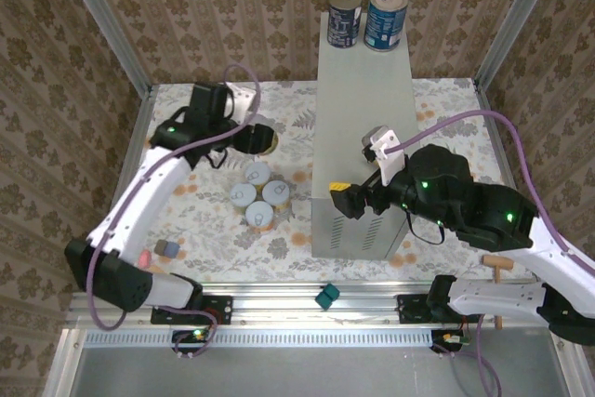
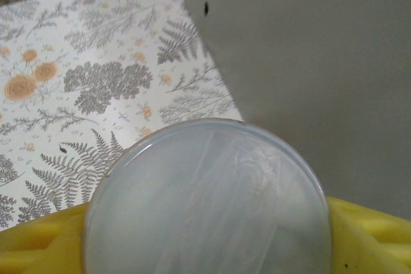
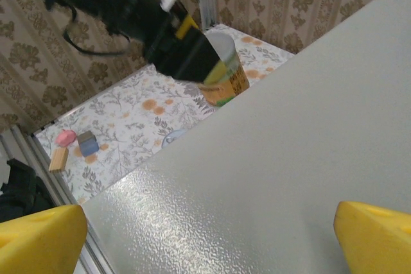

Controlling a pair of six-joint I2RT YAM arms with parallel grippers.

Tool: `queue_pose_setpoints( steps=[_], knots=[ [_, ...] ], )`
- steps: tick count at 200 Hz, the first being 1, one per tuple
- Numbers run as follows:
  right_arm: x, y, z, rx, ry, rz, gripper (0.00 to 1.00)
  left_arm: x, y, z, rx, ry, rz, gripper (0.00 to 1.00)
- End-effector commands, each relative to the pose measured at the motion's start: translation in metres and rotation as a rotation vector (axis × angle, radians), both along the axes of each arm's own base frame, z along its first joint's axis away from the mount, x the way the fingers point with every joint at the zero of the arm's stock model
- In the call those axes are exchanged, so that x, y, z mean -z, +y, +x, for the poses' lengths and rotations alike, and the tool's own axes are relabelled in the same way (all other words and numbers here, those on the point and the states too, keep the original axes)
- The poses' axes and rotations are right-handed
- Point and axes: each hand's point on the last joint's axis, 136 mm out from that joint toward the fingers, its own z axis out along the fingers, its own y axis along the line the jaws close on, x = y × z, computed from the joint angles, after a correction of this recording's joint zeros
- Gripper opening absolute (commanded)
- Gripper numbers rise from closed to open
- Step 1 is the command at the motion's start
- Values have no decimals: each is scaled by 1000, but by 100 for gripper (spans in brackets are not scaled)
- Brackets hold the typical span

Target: Place and organize the canned foods onto the counter

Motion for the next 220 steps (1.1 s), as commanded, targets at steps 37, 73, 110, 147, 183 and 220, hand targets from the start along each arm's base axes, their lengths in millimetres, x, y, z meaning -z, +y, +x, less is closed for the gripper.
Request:
queue_pose_setpoints(
  steps=[37,73,110,147,183,220],
  knots=[
    [-12,12,-14,-164,-182,-21,100,-128,-11,-96,299,-127,-273,67],
    [-21,28,-23,-290,-286,-40,100,-162,-14,-138,422,-139,-371,67],
    [-36,47,-22,-350,-320,-52,100,-188,-19,-171,545,-148,-465,67],
    [-53,65,-24,-390,-324,-28,100,-195,-17,-184,566,-150,-462,67],
    [-65,82,-20,-379,-337,-43,100,-192,-23,-193,600,-127,-446,66],
    [-65,98,-10,-358,-316,-69,100,-193,-24,-199,615,-135,-431,66]
  ],
)
